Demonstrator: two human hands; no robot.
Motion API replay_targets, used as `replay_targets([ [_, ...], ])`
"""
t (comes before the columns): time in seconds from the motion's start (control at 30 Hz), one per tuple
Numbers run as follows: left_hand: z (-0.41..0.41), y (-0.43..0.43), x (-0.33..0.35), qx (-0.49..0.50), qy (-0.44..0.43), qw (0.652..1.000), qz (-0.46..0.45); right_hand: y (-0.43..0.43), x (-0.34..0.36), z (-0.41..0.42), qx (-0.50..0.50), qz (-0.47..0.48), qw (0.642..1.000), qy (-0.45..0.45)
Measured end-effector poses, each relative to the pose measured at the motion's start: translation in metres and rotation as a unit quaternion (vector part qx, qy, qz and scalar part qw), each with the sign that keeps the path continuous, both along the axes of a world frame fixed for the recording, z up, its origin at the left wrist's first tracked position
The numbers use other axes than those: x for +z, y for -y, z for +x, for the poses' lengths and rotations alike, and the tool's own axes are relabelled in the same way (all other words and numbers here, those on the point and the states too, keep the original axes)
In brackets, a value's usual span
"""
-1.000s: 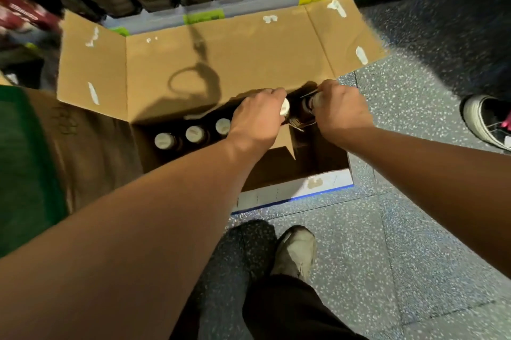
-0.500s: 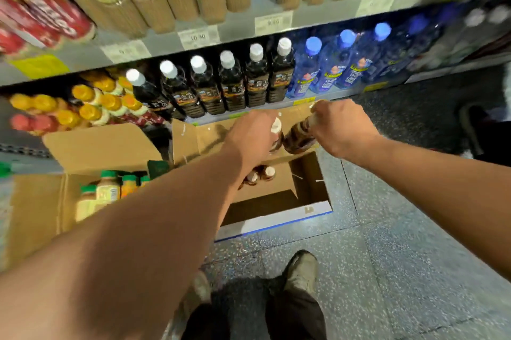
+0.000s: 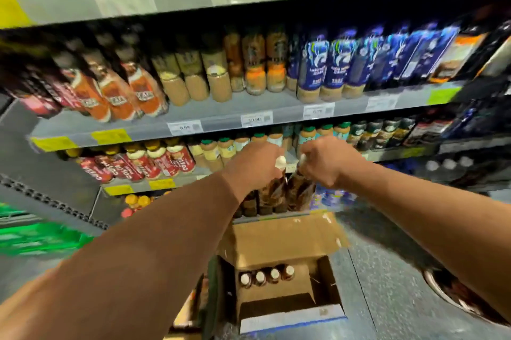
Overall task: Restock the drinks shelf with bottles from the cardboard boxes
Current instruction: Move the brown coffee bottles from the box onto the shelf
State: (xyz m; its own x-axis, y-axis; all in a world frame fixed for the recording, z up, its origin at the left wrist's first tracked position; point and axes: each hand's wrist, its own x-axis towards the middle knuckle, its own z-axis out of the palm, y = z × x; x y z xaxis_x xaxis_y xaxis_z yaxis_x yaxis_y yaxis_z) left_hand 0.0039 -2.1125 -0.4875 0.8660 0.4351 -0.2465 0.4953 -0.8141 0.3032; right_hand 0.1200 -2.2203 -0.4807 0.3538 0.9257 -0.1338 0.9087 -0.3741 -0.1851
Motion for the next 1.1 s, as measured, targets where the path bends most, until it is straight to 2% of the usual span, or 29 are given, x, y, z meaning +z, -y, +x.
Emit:
replay_targets([
  [0.13, -0.005, -0.01, 0.058, 0.036, -0.034, 0.999, 0.019, -0.016, 0.056, 0.001, -0.008, -0.003, 1.0, 0.008],
  [0.4, -0.025, -0.026, 0.14, 0.069, 0.017, 0.995, 0.074, -0.048, 0.135, -0.009, 0.011, 0.051, 0.998, 0.033],
  [0.53, -0.036, -0.032, 0.165, 0.091, 0.045, 0.99, 0.097, -0.062, 0.165, -0.018, 0.019, 0.077, 0.996, 0.026],
  [0.73, -0.057, -0.041, 0.196, 0.129, 0.051, 0.987, 0.084, -0.078, 0.198, -0.037, 0.031, 0.089, 0.995, 0.014],
  [1.1, -0.106, -0.066, 0.256, 0.147, 0.081, 0.979, 0.113, -0.105, 0.256, -0.089, 0.017, 0.126, 0.992, 0.006],
])
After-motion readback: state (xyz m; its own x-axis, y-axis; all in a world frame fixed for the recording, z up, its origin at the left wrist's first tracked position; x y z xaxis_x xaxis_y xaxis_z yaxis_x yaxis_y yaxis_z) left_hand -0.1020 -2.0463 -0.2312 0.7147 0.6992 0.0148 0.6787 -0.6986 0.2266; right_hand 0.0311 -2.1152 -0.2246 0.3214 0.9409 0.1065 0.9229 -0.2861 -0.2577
